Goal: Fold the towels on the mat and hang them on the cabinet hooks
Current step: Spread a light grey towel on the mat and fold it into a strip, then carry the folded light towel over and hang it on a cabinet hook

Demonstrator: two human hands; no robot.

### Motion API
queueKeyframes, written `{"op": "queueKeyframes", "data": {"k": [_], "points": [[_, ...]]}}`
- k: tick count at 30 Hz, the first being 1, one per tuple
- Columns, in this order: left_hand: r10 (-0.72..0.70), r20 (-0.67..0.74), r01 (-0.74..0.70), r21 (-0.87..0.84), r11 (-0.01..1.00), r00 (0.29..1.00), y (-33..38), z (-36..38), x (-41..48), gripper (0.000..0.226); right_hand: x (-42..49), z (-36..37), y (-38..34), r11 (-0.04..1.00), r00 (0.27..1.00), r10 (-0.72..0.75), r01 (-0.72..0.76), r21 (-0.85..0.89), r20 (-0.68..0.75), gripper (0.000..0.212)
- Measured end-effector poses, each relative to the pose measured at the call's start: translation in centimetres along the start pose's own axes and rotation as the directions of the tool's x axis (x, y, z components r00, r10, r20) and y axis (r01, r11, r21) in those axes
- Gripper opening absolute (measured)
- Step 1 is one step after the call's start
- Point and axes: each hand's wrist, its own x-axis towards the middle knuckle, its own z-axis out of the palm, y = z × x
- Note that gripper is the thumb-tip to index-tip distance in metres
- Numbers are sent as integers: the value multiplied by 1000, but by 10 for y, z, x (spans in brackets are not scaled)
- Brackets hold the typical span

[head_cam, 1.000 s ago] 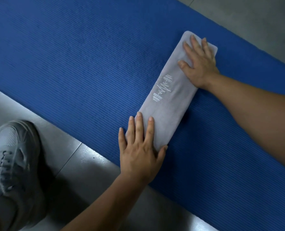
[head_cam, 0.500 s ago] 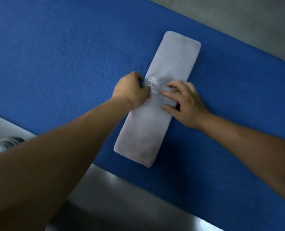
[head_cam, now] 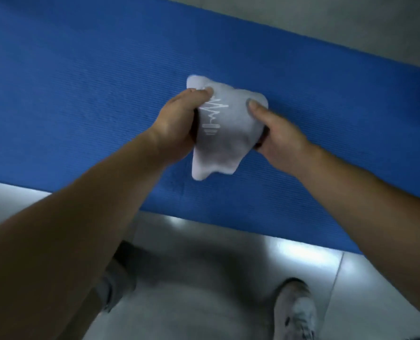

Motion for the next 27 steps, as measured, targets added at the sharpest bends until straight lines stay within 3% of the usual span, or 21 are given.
{"op": "queueKeyframes", "data": {"k": [3, 6, 11, 12, 13, 16, 19, 23, 27], "points": [[17, 78, -18, 0, 1000, 997, 55, 9, -59, 44, -64, 25, -63, 989, 987, -137, 133, -56, -81, 42], [36, 77, -35, -19, 999, 996, 120, 19, -123, 47, -131, 59, -136, 972, 939, -236, 224, -78, -248, 55], [172, -118, -158, 125, 980, 978, 239, 43, -230, 13, -240, 118, -257, 898, 904, -385, 321, -301, -187, 49], [206, -118, -184, 176, 967, 971, 264, 46, -251, 15, -261, 130, -279, 878, 888, -414, 332, -345, -201, 49], [248, -75, -223, 242, 944, 966, 290, 48, -270, 32, -281, 142, -303, 862, 869, -441, 343, -373, -222, 49], [350, 254, -432, 533, 727, 902, 356, 44, -329, 75, -337, 172, -364, 835, 839, -486, 363, -413, -246, 54], [332, 360, -483, 746, 459, 872, 412, 41, -374, 84, -382, 196, -409, 817, 872, -434, 275, -506, -227, 75], [312, 400, -469, 864, 186, 862, 461, 46, -418, 61, -426, 226, -441, 707, 870, -435, 170, -686, -233, 67], [304, 455, -501, 861, 92, 837, 485, 47, -446, 37, -457, 241, -458, 597, 851, -483, 146, -789, -208, 35]]}}
